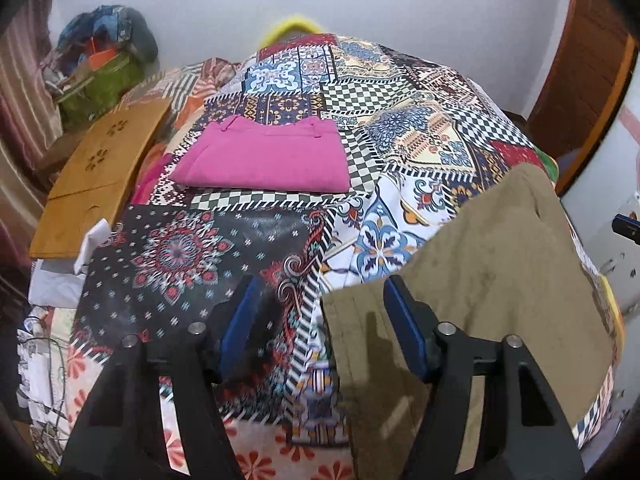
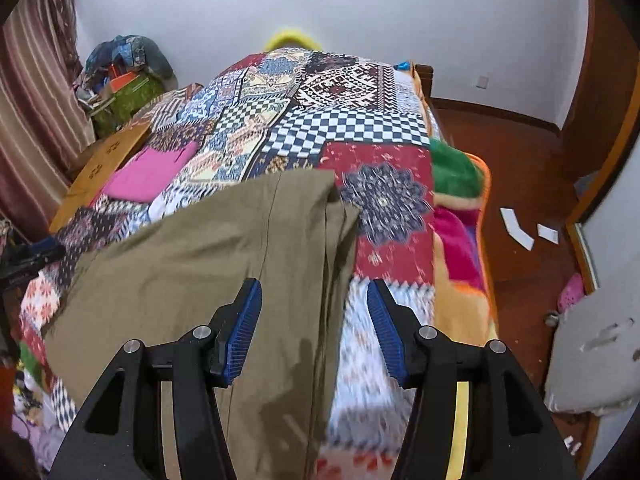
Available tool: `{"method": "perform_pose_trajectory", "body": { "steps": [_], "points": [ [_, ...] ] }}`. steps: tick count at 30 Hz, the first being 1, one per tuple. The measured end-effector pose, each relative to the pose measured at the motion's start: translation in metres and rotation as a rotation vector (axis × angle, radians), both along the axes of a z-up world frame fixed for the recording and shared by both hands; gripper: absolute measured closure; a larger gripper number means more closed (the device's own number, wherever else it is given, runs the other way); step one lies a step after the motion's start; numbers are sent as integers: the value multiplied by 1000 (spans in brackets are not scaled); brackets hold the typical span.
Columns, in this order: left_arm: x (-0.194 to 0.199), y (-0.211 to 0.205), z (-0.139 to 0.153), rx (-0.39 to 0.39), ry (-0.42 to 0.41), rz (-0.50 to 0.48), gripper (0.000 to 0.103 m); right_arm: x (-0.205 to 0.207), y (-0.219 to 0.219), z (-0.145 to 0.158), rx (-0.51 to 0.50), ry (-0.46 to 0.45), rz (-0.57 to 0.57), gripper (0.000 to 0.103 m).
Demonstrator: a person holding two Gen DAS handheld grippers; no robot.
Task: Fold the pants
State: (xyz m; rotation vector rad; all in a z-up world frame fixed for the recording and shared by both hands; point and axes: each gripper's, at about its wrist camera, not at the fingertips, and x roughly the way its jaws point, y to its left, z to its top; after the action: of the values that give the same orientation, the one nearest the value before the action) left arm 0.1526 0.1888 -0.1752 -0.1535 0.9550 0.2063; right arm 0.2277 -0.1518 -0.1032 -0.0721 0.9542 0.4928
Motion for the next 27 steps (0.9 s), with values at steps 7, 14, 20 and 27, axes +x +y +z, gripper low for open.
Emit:
{"method": "perform_pose_trajectory", "body": {
  "steps": [7, 14, 20, 27],
  "points": [
    [28, 2, -28, -12, 51, -19, 39, 52, 15, -16, 13, 30, 14, 52],
    [36, -3, -57, -34, 100, -33, 38, 96, 37, -33, 15, 67, 64, 52],
    [34, 10, -65, -155, 109, -2, 38, 116, 47, -58, 69, 155, 113, 71],
    [36, -7, -60, -101, 93, -40, 63, 103, 54, -43, 10, 13, 130, 93]
  ]
}}
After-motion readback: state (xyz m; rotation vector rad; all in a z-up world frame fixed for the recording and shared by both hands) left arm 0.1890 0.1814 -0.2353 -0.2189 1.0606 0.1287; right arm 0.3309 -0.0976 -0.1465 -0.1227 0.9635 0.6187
